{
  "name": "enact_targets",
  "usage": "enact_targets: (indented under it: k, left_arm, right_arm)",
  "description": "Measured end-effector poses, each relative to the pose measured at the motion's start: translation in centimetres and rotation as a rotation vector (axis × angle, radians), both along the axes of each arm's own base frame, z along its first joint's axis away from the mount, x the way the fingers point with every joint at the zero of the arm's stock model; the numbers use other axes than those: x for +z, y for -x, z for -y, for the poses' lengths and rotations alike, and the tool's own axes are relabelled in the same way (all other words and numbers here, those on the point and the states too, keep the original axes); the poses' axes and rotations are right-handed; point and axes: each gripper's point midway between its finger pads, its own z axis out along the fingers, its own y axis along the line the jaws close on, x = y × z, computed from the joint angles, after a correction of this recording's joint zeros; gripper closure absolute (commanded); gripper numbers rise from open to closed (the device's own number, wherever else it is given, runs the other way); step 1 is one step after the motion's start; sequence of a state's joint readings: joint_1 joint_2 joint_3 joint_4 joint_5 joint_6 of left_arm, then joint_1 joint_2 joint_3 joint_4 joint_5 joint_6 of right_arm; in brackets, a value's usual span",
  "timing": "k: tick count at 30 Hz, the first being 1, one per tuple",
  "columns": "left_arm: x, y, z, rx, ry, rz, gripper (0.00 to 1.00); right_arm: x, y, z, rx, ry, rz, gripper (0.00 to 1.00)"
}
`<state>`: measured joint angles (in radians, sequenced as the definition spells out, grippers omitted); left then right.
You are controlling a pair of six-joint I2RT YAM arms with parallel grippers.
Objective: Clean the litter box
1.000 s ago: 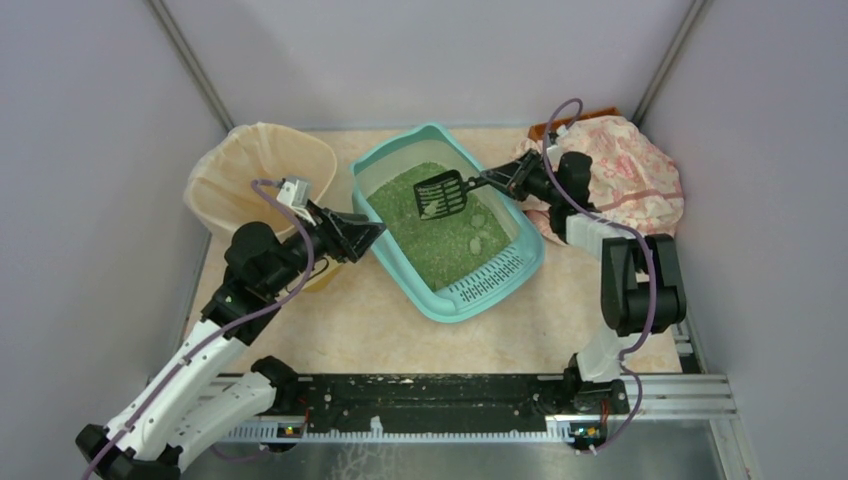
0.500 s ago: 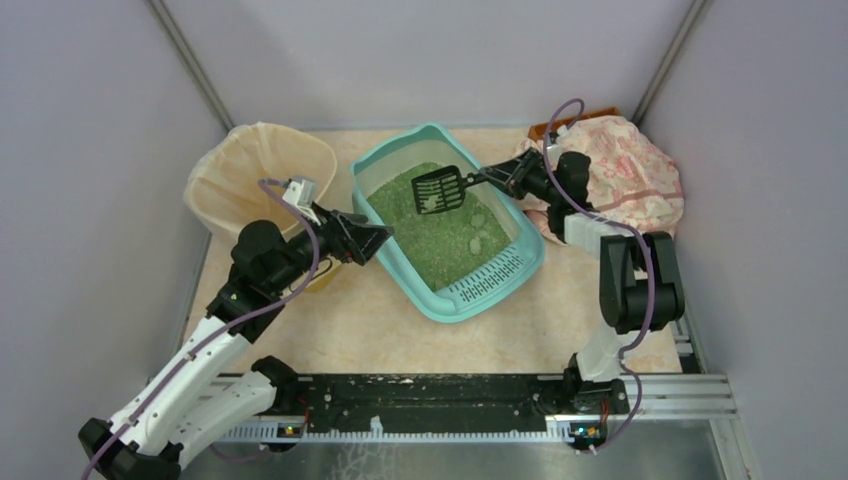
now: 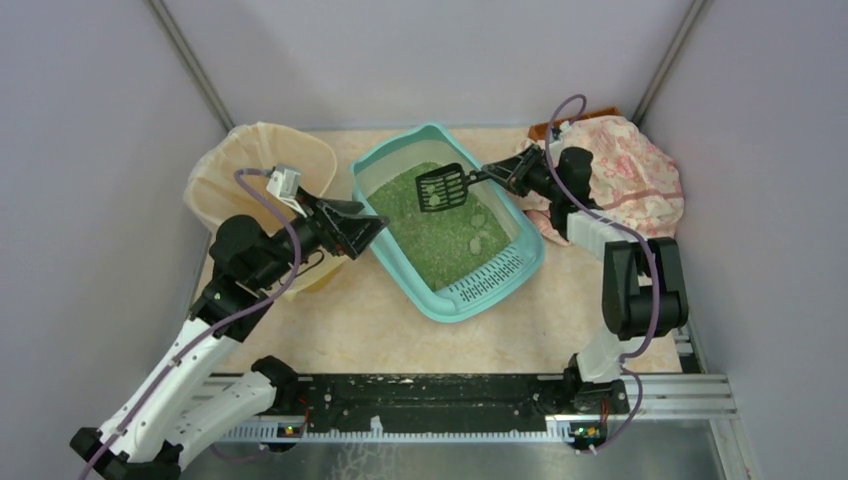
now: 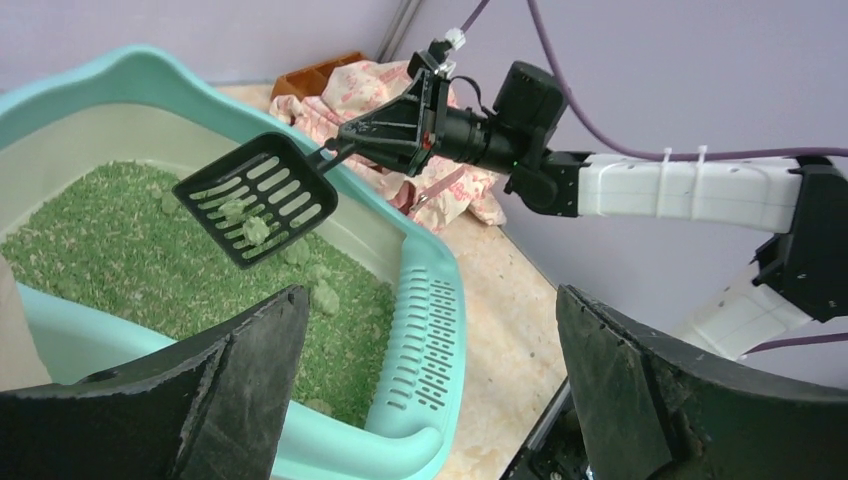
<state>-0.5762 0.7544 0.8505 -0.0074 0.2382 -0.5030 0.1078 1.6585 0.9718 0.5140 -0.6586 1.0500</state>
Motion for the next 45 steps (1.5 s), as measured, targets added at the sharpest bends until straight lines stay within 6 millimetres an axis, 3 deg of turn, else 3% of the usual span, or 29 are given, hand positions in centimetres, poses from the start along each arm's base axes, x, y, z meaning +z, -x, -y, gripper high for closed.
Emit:
enact_targets:
  k: [7, 12, 15, 21, 30, 33, 38, 42, 45]
  left_arm:
    - [4.4, 0.7, -0.9, 0.018, 0.008, 0.074, 0.02]
    - [9.1, 0.2, -4.2, 0.189, -0.010, 0.158, 0.02]
    - [10.5, -0.2, -6.7, 0.316, -0.022, 0.187, 0.02]
    - [9.2, -1.1, -11.0, 0.540, -0.093, 0.144, 0.02]
    - [4.7, -2.2, -14.6, 0.742, -0.197, 0.062, 0.02]
    - [3.9, -2.1, -15.2, 0.769, -0.210, 0.056, 0.02]
    - [4.5, -1.5, -15.8, 0.779, -0.187, 0.071, 0.02]
    - [4.6, -1.3, -15.7, 0.769, -0.177, 0.071, 0.02]
    - [4.6, -1.1, -15.5, 0.755, -0.166, 0.066, 0.02]
  right_arm:
    - [-0.5, 0.4, -0.2, 0.013, -0.013, -0.005, 1.00]
    - [-0.9, 0.6, -0.7, 0.012, -0.008, -0.021, 1.00]
    - [-0.7, 0.8, -1.0, 0.026, -0.013, -0.023, 1.00]
    - [0.9, 0.2, -0.8, 0.019, -0.036, -0.032, 1.00]
    - [9.3, -1.1, -2.8, 0.057, -0.104, 0.092, 1.00]
    - [12.5, -0.7, -5.0, 0.095, -0.108, 0.135, 1.00]
    - [17.9, 0.8, -9.4, 0.181, -0.121, 0.230, 1.00]
    - [20.5, 1.6, -13.2, 0.250, -0.121, 0.282, 1.00]
    - [20.8, 2.0, -16.9, 0.303, -0.097, 0.297, 1.00]
